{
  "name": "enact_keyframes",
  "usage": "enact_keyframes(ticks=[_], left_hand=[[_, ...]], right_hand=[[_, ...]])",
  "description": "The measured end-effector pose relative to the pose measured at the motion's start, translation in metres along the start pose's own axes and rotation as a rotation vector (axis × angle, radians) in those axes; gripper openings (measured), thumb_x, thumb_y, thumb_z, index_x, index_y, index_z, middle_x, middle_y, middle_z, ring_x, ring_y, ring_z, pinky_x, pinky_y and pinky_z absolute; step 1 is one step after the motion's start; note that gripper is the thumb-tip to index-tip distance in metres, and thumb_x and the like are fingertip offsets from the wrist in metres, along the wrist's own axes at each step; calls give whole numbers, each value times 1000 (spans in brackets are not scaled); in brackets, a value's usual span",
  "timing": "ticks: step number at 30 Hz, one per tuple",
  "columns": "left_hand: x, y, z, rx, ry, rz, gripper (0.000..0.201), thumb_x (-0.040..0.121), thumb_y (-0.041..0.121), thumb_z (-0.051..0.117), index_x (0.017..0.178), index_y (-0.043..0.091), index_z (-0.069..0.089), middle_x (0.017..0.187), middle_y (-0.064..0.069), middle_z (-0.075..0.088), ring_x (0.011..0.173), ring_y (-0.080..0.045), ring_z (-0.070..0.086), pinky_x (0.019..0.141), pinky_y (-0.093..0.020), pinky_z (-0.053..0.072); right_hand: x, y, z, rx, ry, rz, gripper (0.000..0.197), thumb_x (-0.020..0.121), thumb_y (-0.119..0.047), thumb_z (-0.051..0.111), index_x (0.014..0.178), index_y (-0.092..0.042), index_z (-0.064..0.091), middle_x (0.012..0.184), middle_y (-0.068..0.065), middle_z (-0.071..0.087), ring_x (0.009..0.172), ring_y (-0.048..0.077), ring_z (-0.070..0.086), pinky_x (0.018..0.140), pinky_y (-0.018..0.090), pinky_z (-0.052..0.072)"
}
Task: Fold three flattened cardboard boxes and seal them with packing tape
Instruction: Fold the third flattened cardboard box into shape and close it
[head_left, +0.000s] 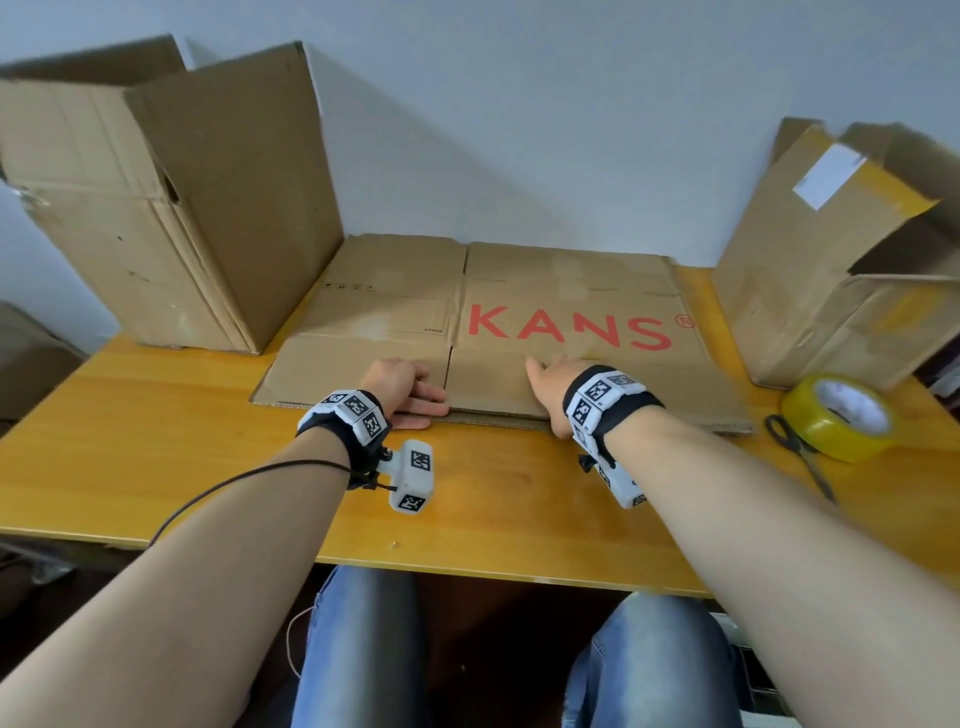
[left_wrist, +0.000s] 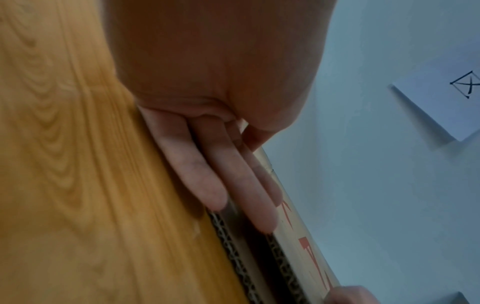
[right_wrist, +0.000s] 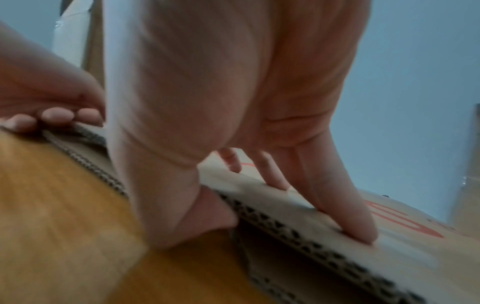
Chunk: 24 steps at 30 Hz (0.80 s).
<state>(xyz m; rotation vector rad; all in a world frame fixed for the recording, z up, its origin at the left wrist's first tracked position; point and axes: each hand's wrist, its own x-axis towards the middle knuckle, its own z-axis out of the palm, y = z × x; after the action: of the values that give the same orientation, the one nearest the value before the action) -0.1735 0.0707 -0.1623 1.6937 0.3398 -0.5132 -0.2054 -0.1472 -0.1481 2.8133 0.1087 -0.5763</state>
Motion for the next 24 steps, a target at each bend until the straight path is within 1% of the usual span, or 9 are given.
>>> enact_keyframes(ticks=[1, 5, 7, 12, 14, 16, 19, 22, 24], left_hand=[[0, 0, 0, -5, 7, 1, 28, 106, 24, 35, 122, 12, 55, 70, -4, 76, 62, -18, 75, 45, -28, 56], [1, -2, 1, -25, 26, 10, 37, 107, 38, 33, 114, 10, 58, 66, -4, 75, 59, -19, 74, 47, -29, 57], [-2, -1, 0, -42, 18, 11, 41, 108, 41, 32, 110, 10, 59, 70, -6, 75, 60, -21, 74, 48, -30, 58], [-18, -4, -18, -89, -32, 92, 25, 107, 26, 41, 119, 11, 57, 97, -10, 74, 71, -27, 75, 56, -37, 62], [-21, -2, -34, -99, 101, 197, 20, 104, 13, 45, 121, 14, 55, 101, -9, 73, 71, -28, 74, 53, -35, 60], [-25, 2, -52, -117, 259, 260, 25, 100, 5, 46, 121, 15, 55, 105, -9, 68, 76, -27, 70, 56, -35, 58], [-32, 4, -77, 25, 454, 348, 36, 95, 5, 44, 128, 17, 54, 110, -7, 63, 85, -24, 62, 79, -41, 58], [-38, 4, -86, 199, 606, 361, 47, 90, 0, 47, 133, 18, 49, 139, -11, 40, 115, -33, 49, 99, -42, 44], [-44, 7, -83, 237, 697, 246, 50, 88, 1, 48, 136, 16, 45, 145, -17, 32, 128, -40, 37, 106, -44, 33]], right_hand=[[2, -2, 1, 6, 0, 5, 86, 81, -5, 70, 150, -6, 18, 115, 19, 57, 63, 22, 53, 47, 34, 45], [2, -3, 0, 25, 27, 18, 74, 82, 1, 64, 143, -9, 25, 96, 15, 51, 63, 21, 52, 48, 33, 42], [0, -2, 3, 12, 50, 27, 76, 80, 0, 65, 144, -9, 25, 105, 17, 55, 64, 22, 55, 46, 32, 44], [-16, 2, -6, 13, 90, 2, 51, 89, -3, 58, 134, -6, 36, 100, 16, 57, 61, 21, 53, 47, 31, 46], [-21, 5, -9, 2, 112, 1, 48, 92, -4, 56, 136, -5, 36, 102, 16, 59, 59, 19, 51, 44, 31, 42], [-27, 5, -12, 6, 119, 10, 48, 94, -3, 54, 138, -4, 36, 103, 16, 58, 63, 21, 52, 49, 33, 45], [-37, 6, -17, 32, 130, 16, 43, 95, -2, 51, 137, -4, 40, 99, 12, 58, 76, 25, 57, 62, 36, 50], [-48, 11, -19, 84, 134, 55, 49, 95, -3, 49, 142, -7, 40, 80, 5, 57, 62, 19, 52, 52, 32, 44], [-58, 13, -22, 112, 137, 69, 52, 96, -2, 47, 146, -10, 39, 77, 4, 56, 57, 16, 48, 50, 30, 40]])
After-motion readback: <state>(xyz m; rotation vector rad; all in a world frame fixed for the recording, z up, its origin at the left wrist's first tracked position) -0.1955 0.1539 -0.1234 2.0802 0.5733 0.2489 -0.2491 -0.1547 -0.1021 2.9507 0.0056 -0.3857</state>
